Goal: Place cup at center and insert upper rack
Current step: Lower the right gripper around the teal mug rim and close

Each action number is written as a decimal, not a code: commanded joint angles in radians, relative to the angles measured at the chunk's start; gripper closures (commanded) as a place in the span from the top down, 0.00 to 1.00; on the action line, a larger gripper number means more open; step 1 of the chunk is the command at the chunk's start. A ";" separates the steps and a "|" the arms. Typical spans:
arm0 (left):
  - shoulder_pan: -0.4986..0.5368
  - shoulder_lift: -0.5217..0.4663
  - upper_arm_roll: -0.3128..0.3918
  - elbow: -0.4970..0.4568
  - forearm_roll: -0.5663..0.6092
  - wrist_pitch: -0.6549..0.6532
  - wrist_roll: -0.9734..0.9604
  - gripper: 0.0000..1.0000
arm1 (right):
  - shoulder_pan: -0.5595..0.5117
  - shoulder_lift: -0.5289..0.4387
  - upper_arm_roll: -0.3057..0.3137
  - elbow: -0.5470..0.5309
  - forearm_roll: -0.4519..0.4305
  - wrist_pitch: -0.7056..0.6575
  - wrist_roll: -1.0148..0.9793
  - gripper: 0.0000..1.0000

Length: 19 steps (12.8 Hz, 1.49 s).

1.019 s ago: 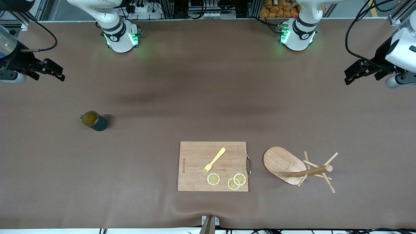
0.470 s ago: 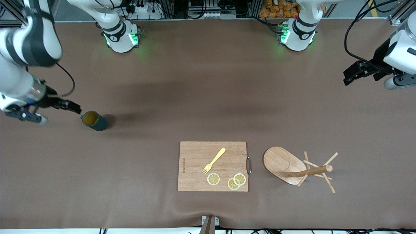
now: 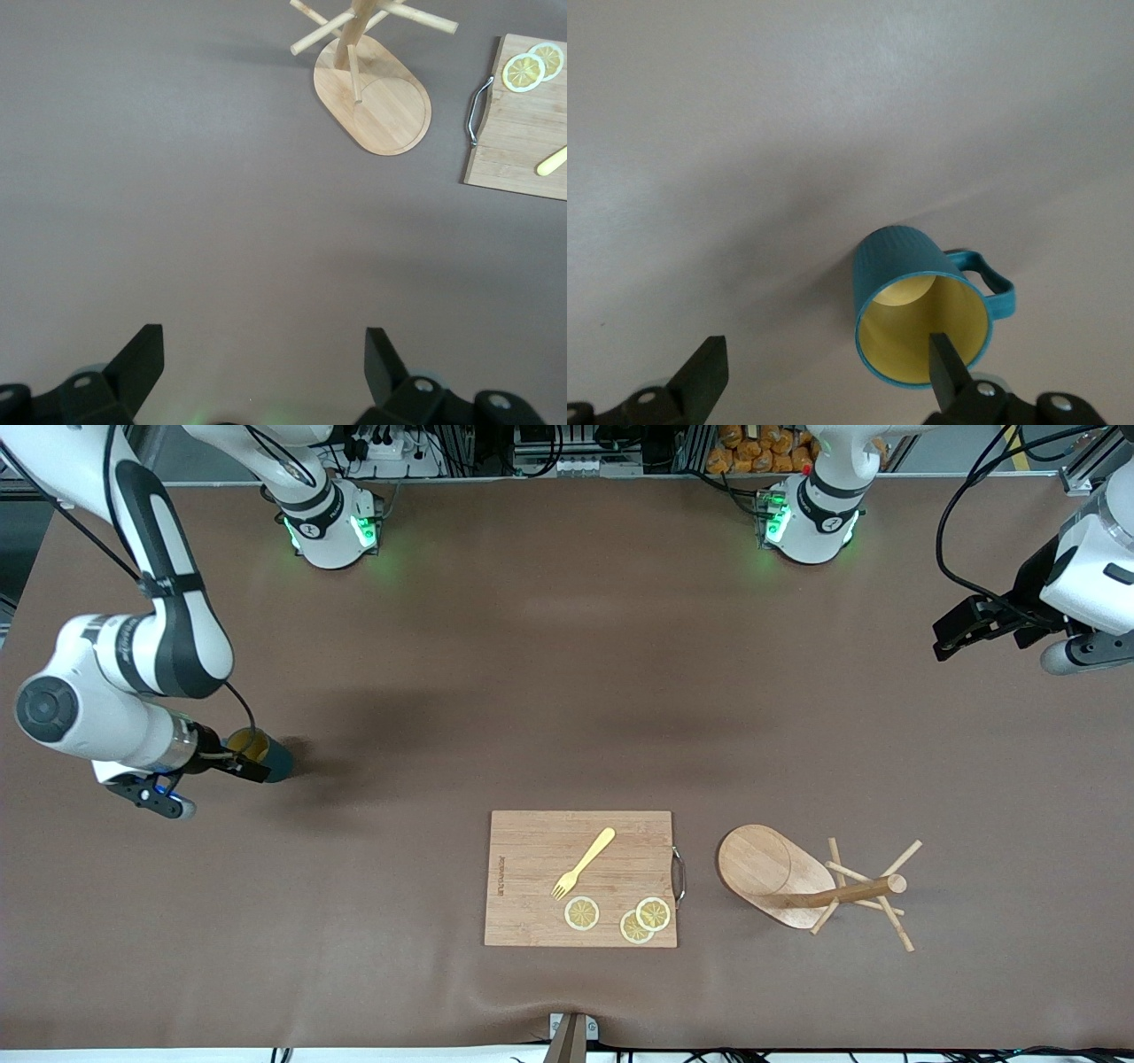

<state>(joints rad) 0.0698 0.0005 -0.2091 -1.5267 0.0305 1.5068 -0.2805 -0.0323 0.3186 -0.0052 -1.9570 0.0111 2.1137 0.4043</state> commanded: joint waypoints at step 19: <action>0.004 -0.011 -0.010 -0.009 -0.004 -0.007 0.000 1.00 | -0.015 0.119 0.004 0.018 -0.013 0.051 0.076 0.00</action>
<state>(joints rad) 0.0694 0.0032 -0.2145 -1.5298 0.0305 1.5070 -0.2805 -0.0405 0.4284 -0.0109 -1.9541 0.0082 2.1570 0.4668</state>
